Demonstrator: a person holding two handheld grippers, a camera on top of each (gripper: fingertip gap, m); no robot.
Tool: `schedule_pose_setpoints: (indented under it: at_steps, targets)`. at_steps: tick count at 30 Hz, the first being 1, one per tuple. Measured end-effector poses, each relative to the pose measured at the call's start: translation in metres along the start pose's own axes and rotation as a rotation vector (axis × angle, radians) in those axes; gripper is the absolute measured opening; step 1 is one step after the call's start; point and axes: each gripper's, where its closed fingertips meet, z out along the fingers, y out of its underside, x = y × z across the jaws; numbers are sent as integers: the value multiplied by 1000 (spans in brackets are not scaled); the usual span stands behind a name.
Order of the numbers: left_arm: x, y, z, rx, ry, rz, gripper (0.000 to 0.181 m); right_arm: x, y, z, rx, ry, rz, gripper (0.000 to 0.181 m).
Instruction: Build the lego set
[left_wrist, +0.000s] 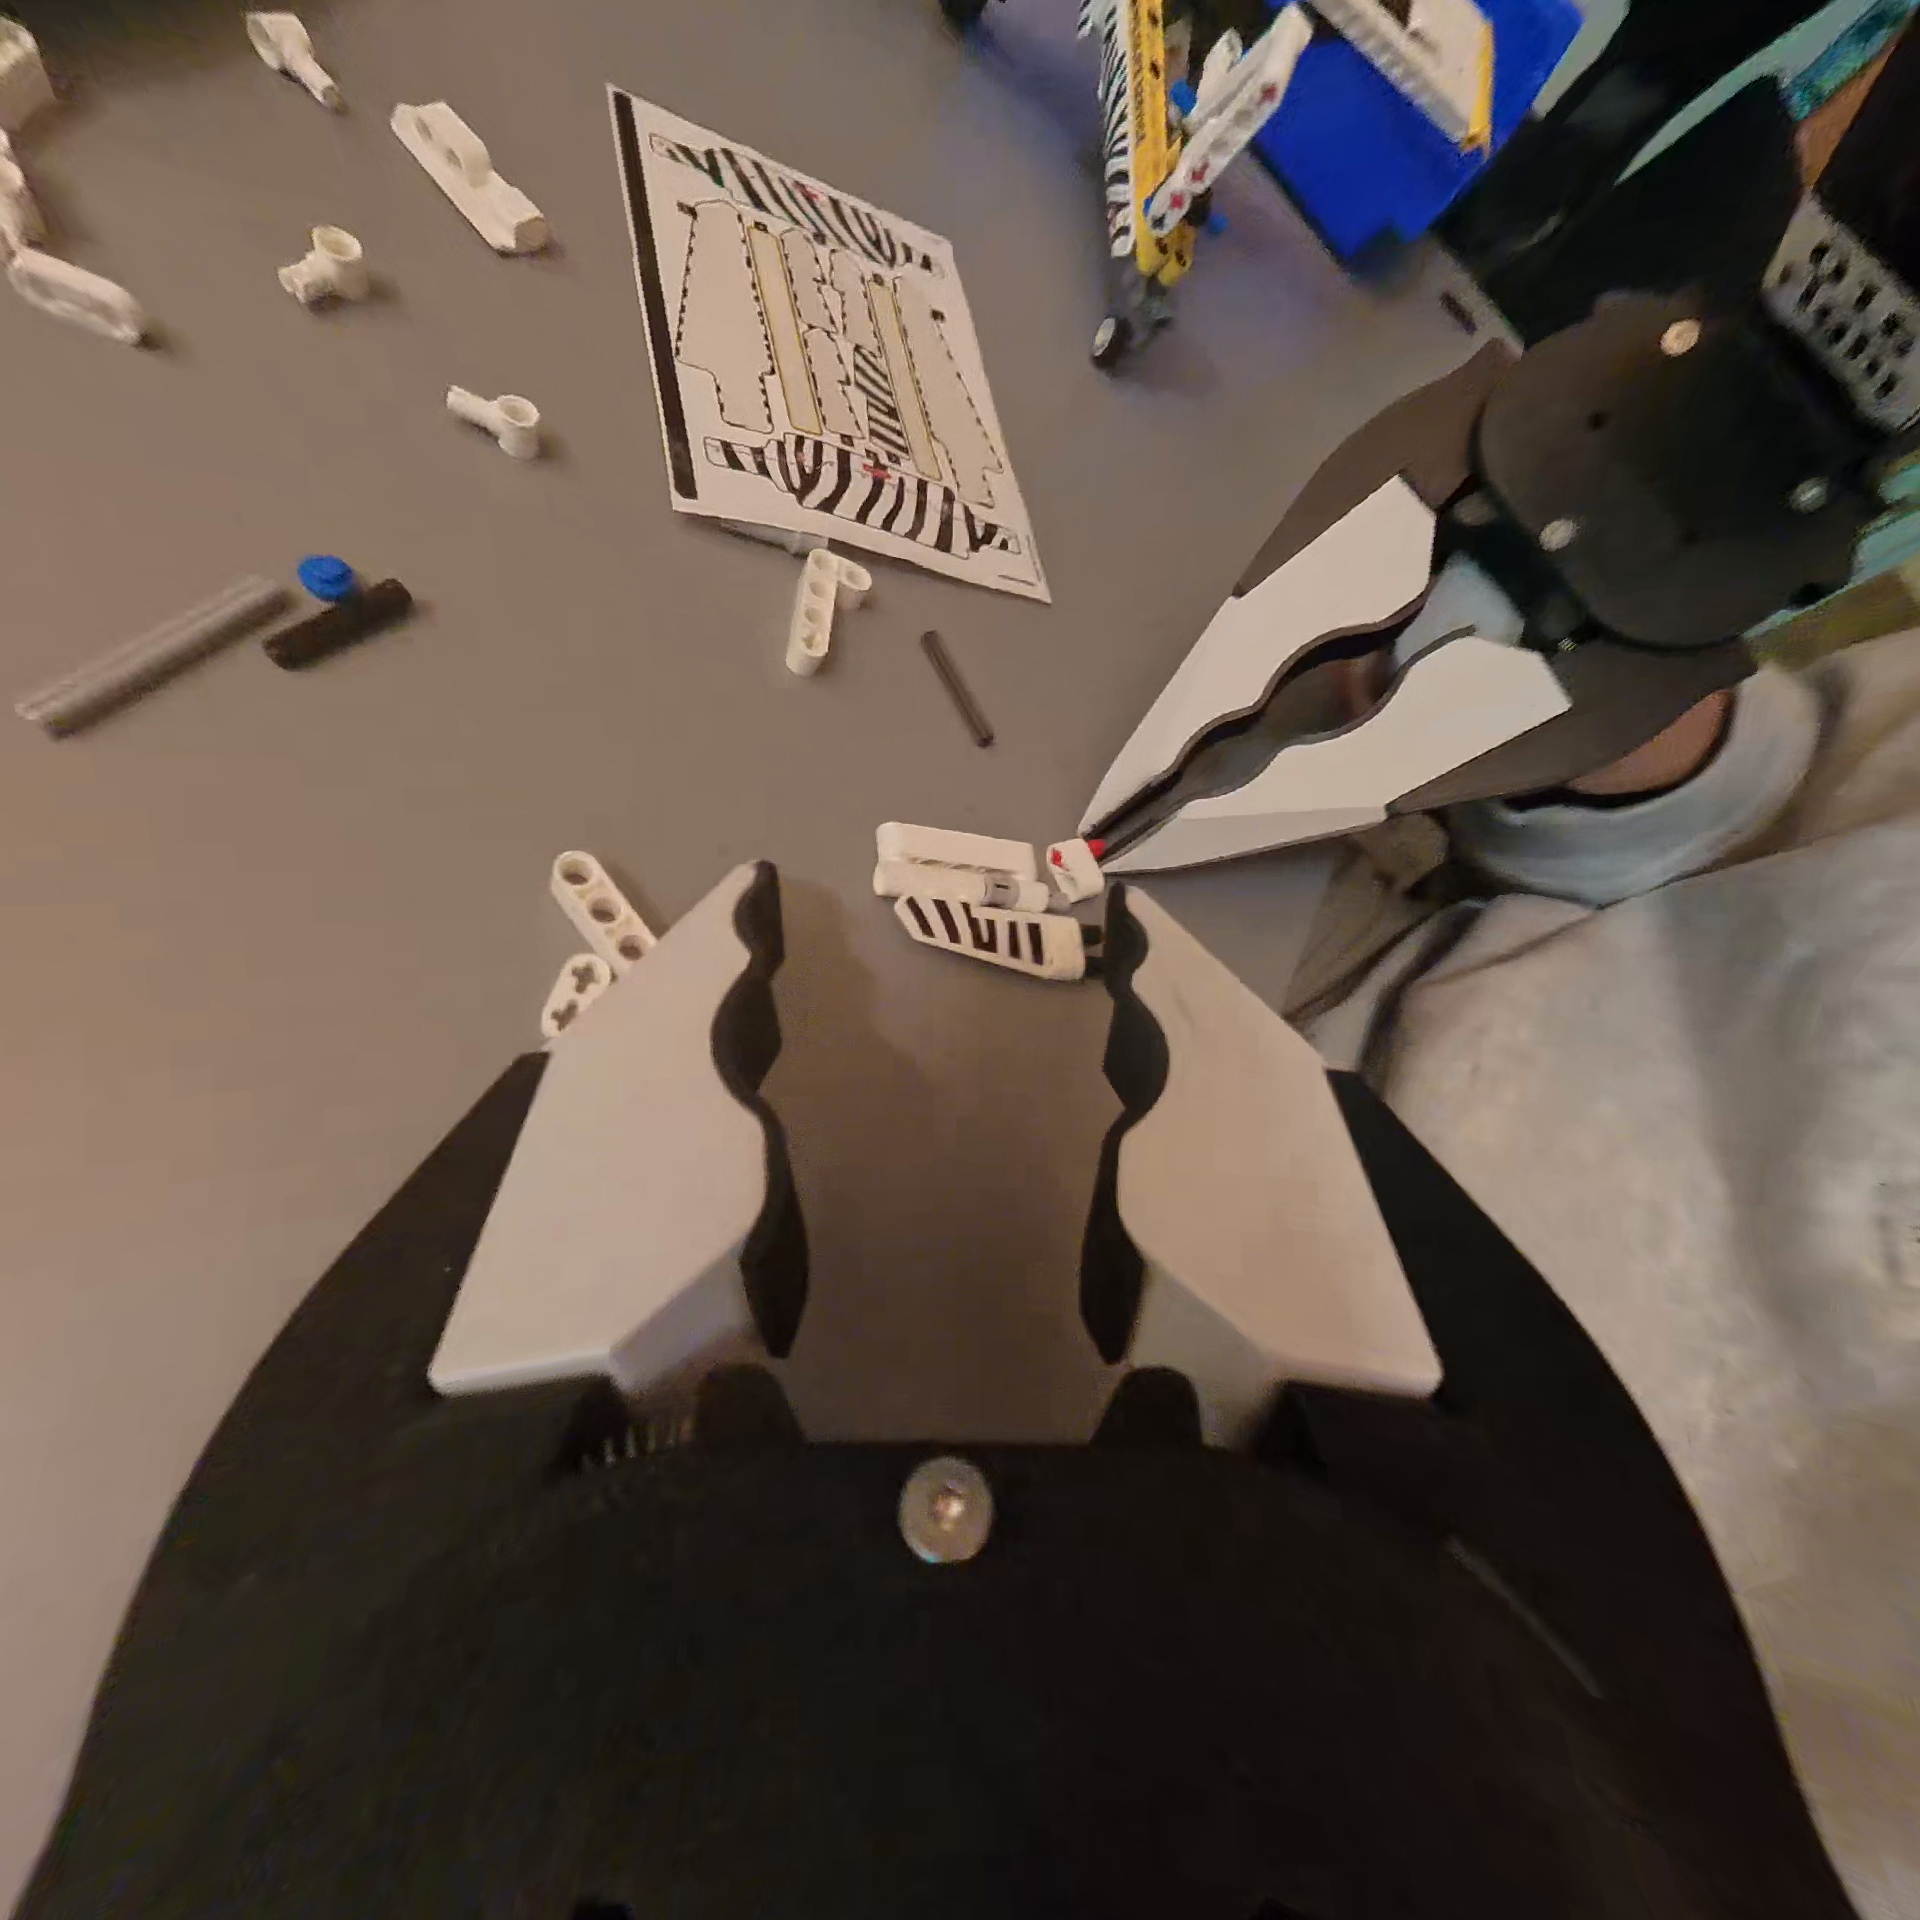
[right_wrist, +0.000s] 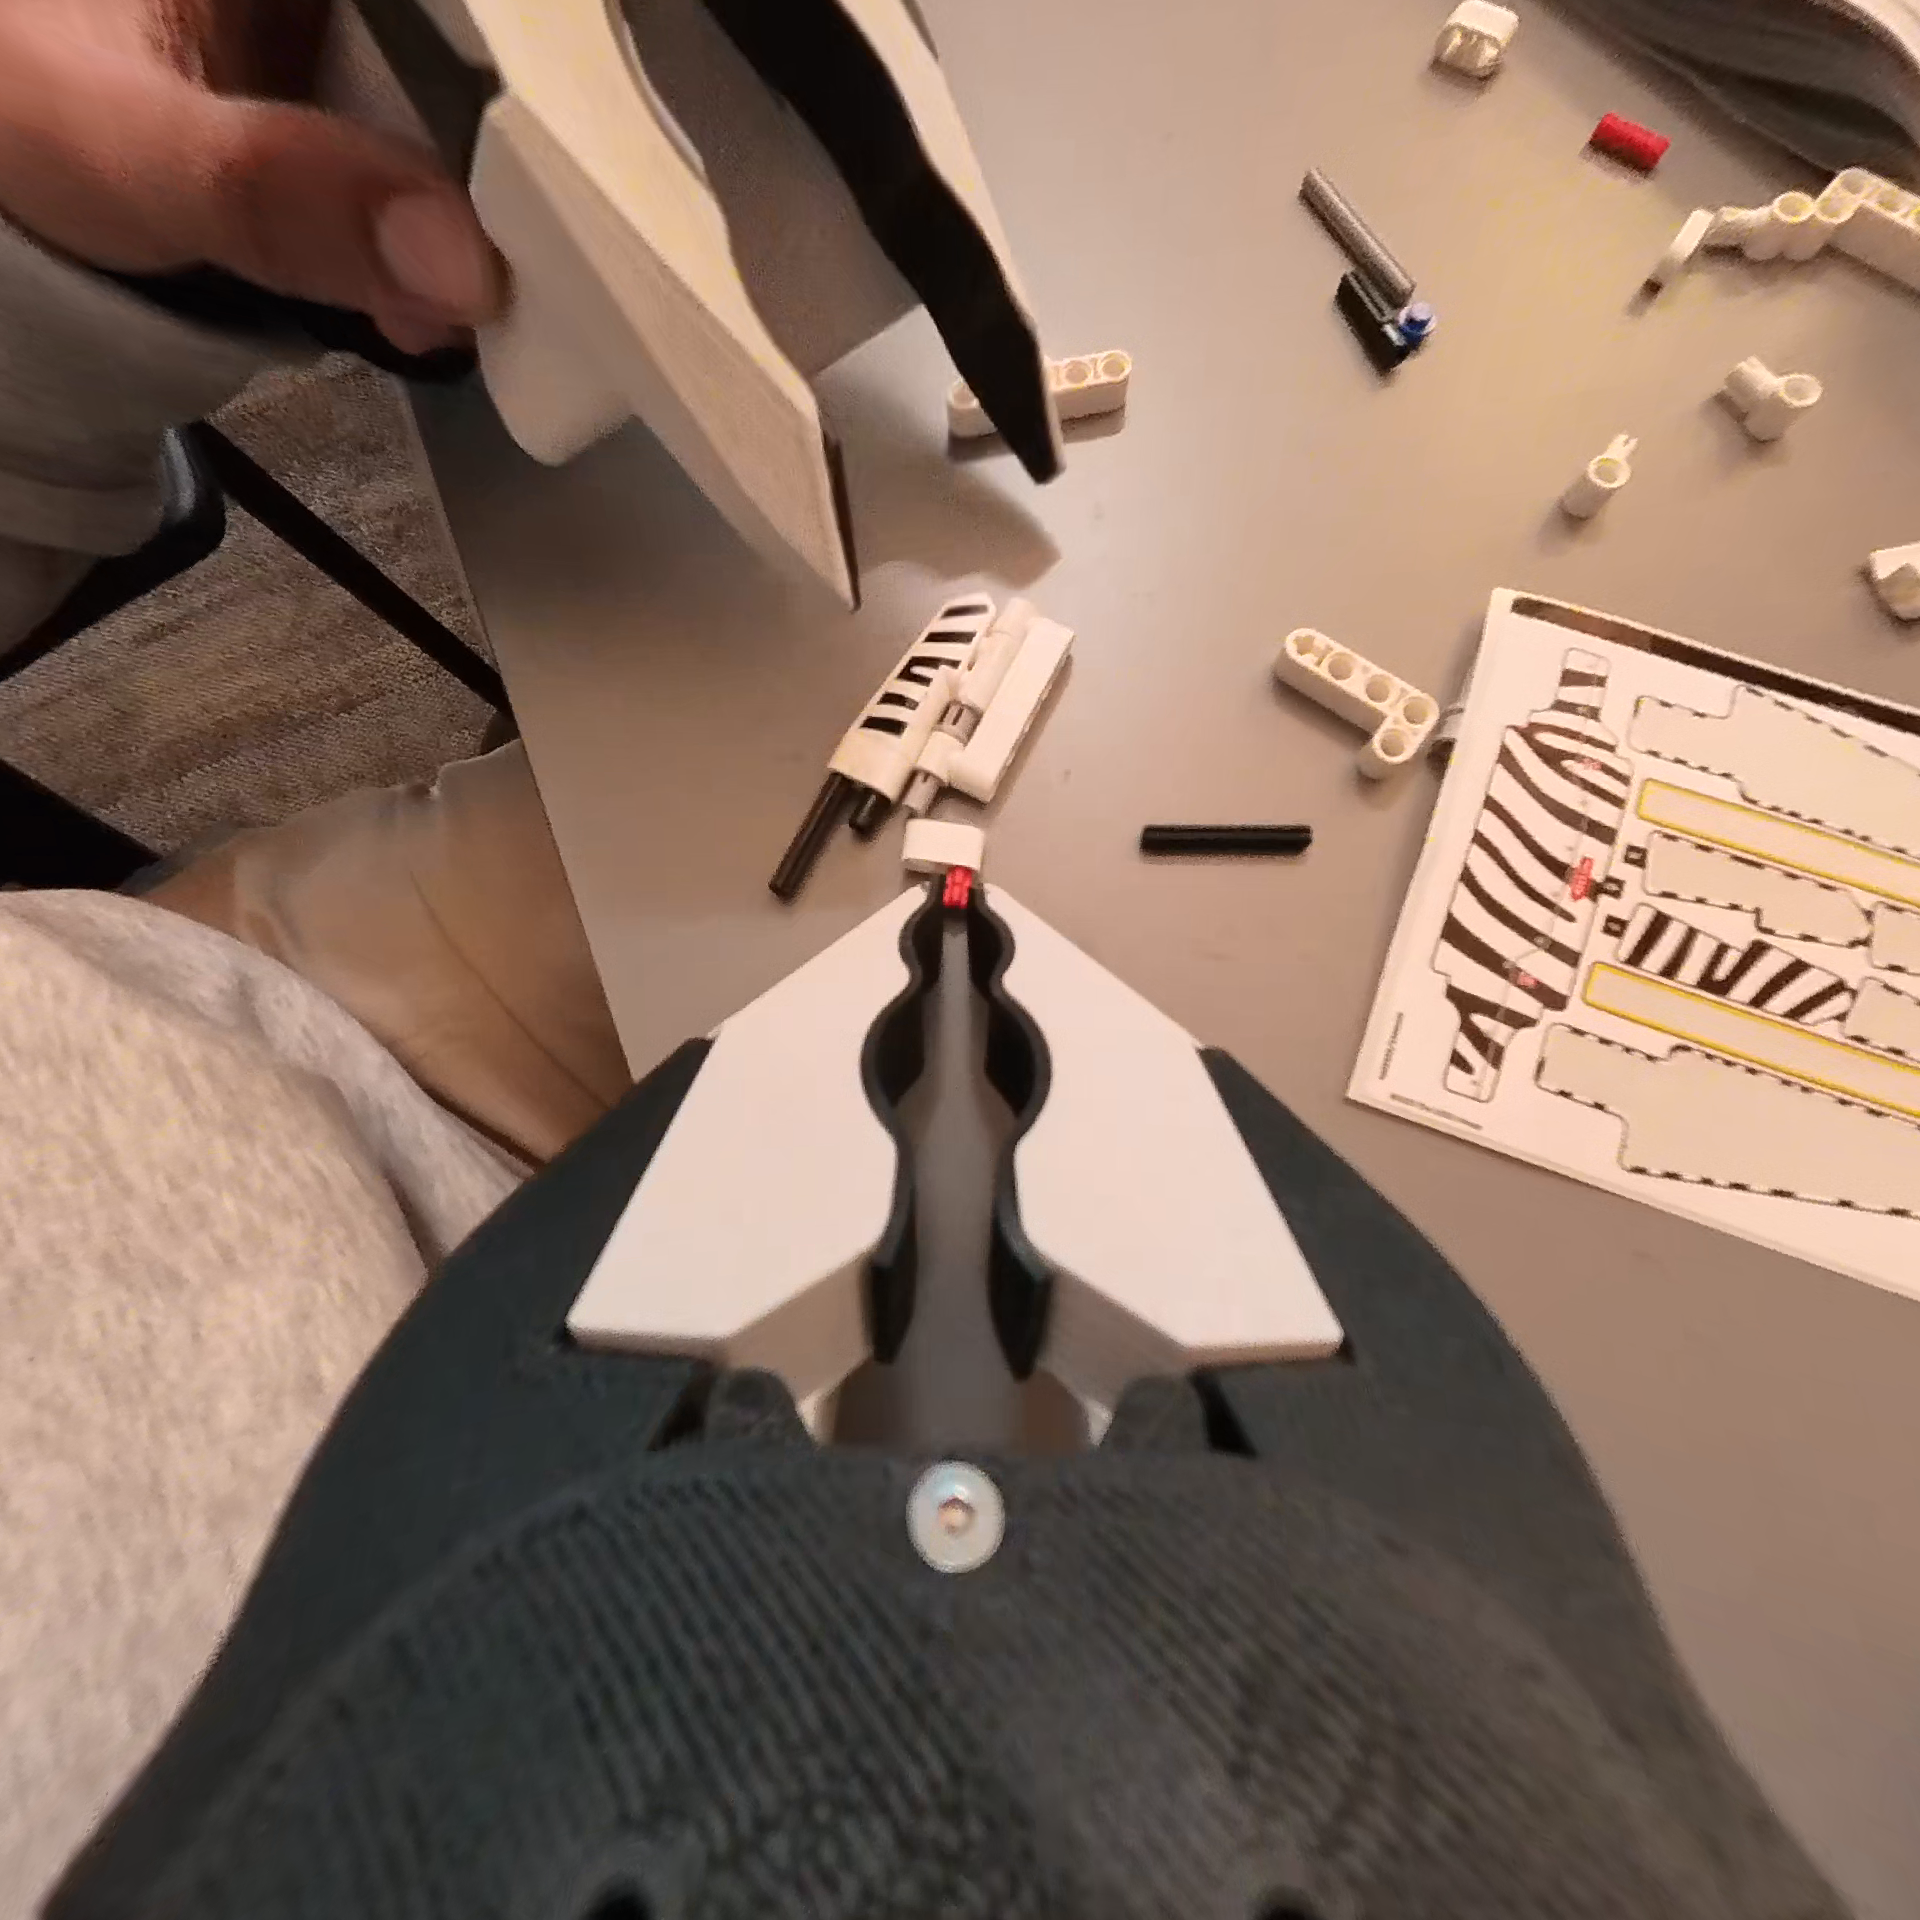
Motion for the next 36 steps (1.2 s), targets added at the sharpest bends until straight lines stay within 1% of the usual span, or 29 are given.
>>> schedule_pose_setpoints:
  at_steps: [5,12,15,17,25,36]
  targets:
    - [5,11,9,-81,-3,75,64,0,-1,1,-4,7,40,3]
    - [6,13,11,-96,-14,108,63,0,-1,1,-24,62,19,3]
    - [9,16,13,-117,-20,143,58,0,-1,1,-30,77,23,3]
    - [10,18,15,-133,-31,171,51,0,0,1,-35,89,40,3]
    - [10,20,16,-149,-67,211,40,-3,2,-1,-65,163,39,3]
    - [11,23,16,-152,-90,226,36,-6,8,-6,-109,210,86,3]
